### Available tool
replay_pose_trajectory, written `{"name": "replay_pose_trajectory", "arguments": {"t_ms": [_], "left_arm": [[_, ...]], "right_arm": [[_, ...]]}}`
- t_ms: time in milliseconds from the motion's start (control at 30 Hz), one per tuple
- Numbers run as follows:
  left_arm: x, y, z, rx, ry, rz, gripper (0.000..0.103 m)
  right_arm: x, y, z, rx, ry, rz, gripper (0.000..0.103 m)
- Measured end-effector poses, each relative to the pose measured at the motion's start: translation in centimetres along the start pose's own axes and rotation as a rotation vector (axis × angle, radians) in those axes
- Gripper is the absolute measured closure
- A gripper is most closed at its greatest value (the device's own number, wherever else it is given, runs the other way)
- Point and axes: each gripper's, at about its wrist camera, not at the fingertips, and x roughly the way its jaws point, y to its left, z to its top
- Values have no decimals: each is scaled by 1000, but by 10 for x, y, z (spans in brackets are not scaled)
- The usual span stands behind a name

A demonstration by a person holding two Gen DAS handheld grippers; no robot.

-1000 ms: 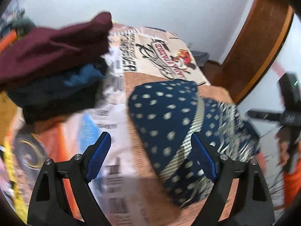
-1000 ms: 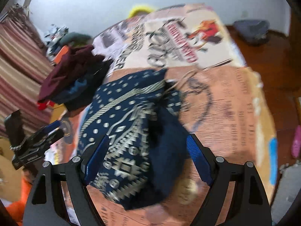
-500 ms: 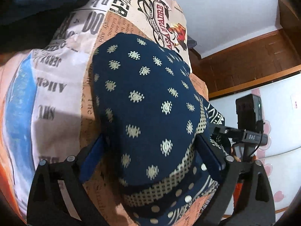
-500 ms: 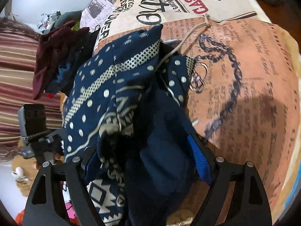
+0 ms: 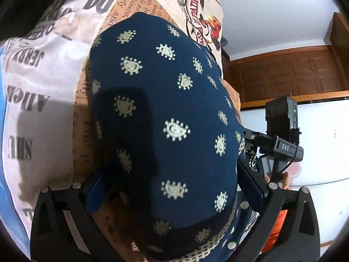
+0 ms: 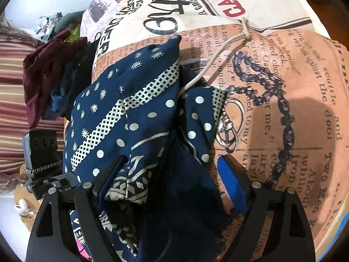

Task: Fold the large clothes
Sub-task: 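Lift the folded hoodie bundle with both grippers toward the clothes stack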

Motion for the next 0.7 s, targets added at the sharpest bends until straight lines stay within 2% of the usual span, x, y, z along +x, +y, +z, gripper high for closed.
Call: {"name": "replay_pose_trajectory", "arguments": {"t_ms": [167, 233, 267, 333, 367, 433, 600, 700], "left_arm": [[2, -5, 3, 20, 2, 4, 0], [0, -6, 2, 28, -8, 4, 2], [-1, -6, 2, 33, -18, 7, 7], [-5, -10, 1, 51, -32, 17, 16], [-8, -12, -1, 63, -35, 23, 23], [-15, -18, -5, 91, -37, 35, 31], [-37, -43, -17, 181, -52, 74, 41], [-55, -60, -25, 231, -73, 87, 44]], "right_arm": [[13, 6, 9, 1, 28, 30, 17], [17, 7, 13, 5, 28, 36, 20], [17, 8, 13, 6, 24, 44, 23], [19, 10, 12, 14, 9, 76, 42], [19, 12, 11, 21, 4, 89, 46], [15, 15, 6, 19, -17, 96, 63], [-4, 32, -12, -19, -64, 92, 74], [-18, 49, -23, -47, -97, 89, 76]]}}
